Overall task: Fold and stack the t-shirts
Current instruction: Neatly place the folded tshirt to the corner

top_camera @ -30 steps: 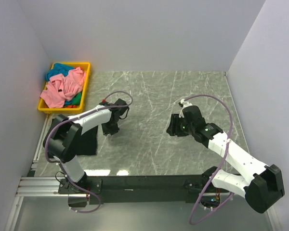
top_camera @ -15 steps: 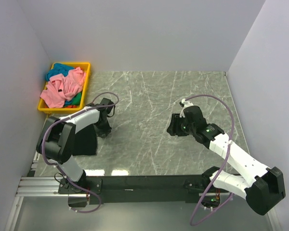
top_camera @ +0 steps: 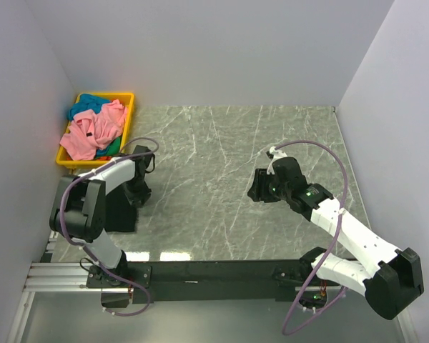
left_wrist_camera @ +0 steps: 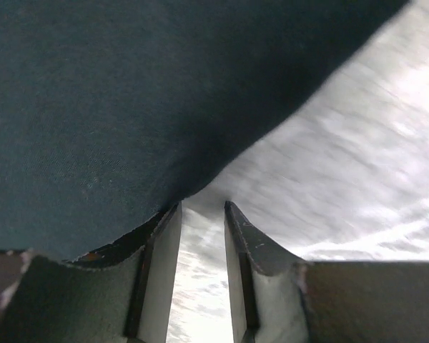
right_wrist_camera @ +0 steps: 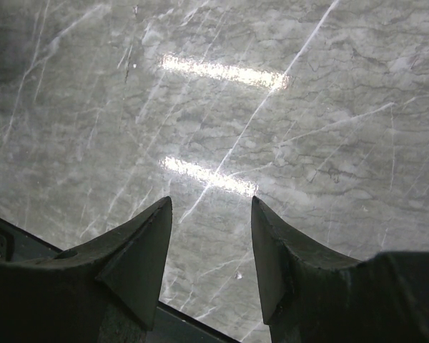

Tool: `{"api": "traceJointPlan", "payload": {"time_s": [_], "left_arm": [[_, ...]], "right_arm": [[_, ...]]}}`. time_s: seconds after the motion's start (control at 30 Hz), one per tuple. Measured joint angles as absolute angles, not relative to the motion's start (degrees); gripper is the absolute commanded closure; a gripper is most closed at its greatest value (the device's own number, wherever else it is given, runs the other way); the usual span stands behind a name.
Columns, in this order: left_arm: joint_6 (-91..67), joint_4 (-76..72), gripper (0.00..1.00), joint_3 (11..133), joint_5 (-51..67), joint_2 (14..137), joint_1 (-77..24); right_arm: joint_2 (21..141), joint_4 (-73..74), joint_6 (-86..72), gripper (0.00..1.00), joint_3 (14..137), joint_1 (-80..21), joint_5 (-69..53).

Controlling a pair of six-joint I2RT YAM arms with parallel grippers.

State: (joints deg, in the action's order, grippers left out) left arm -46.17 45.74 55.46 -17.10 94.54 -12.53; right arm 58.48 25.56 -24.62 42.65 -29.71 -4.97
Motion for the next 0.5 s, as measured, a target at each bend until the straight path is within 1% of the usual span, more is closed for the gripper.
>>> {"api": "traceJointPlan", "payload": {"time_s": [0.23,0.5], "left_arm": [[-45.91,47.75,0.63,54.30,-19.35,93.71,-7.53],[-45.04,48.10,0.63,55.05,-20.25,94.39,-6.96]], "right_arm": [[58.48,25.54,-24.62,0.45,42.65,-29.71,-5.04],[58.48,25.54,-24.62,0.45,42.65,-29.71,-5.17]]}}
